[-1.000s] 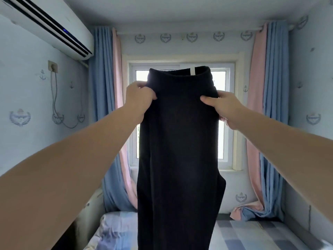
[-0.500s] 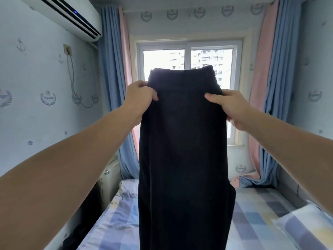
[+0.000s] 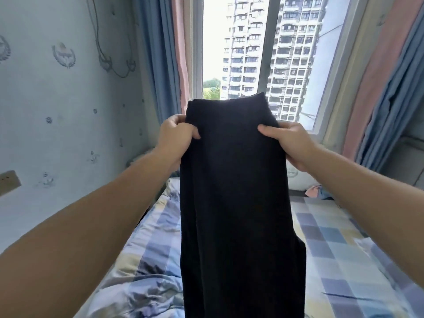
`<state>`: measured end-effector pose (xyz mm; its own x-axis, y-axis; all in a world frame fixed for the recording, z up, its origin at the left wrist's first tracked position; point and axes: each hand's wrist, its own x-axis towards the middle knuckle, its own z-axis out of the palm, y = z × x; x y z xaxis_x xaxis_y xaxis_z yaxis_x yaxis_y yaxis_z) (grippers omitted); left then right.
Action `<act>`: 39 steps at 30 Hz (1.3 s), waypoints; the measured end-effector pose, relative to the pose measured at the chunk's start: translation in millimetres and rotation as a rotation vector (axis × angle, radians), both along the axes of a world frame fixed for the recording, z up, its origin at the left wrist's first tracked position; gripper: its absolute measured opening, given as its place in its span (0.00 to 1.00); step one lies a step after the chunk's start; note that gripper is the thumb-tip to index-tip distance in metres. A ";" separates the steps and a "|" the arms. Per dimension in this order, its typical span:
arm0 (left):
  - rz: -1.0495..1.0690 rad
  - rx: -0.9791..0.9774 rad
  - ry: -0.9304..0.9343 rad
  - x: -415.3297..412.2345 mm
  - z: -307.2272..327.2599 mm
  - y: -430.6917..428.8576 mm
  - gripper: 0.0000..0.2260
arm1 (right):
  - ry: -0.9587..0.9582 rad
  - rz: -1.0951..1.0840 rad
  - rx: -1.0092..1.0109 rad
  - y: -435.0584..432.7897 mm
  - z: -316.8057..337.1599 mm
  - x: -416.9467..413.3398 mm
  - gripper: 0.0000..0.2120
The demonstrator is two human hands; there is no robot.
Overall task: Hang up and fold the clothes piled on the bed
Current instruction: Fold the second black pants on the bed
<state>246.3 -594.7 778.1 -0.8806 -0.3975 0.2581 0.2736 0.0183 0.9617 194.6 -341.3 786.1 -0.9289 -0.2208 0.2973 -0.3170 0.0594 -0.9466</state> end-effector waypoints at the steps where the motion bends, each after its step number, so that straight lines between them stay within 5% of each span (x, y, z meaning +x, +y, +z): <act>1: 0.003 0.015 -0.021 -10.4 -19.4 -9.9 0.18 | -0.030 0.002 0.015 -10.6 -17.4 -11.9 0.05; 6: 0.037 0.073 -0.186 -79.8 -128.4 -62.7 0.17 | -0.188 -0.010 0.126 -63.9 -116.8 -82.1 0.12; 15: 0.067 0.081 -0.595 -233.1 -345.8 -145.8 0.12 | -0.517 -0.028 0.373 -156.3 -328.3 -241.0 0.07; 29: 0.137 0.070 -0.799 -460.8 -637.5 -237.2 0.10 | -0.640 -0.172 0.437 -265.2 -631.8 -473.8 0.09; 35: 0.092 -0.048 -0.883 -481.2 -728.1 -240.1 0.18 | -0.705 -0.246 0.584 -275.3 -730.9 -498.2 0.23; 39: -0.015 -0.035 -0.959 -443.1 -761.4 -220.5 0.18 | -0.742 -0.103 0.646 -257.0 -764.9 -461.0 0.28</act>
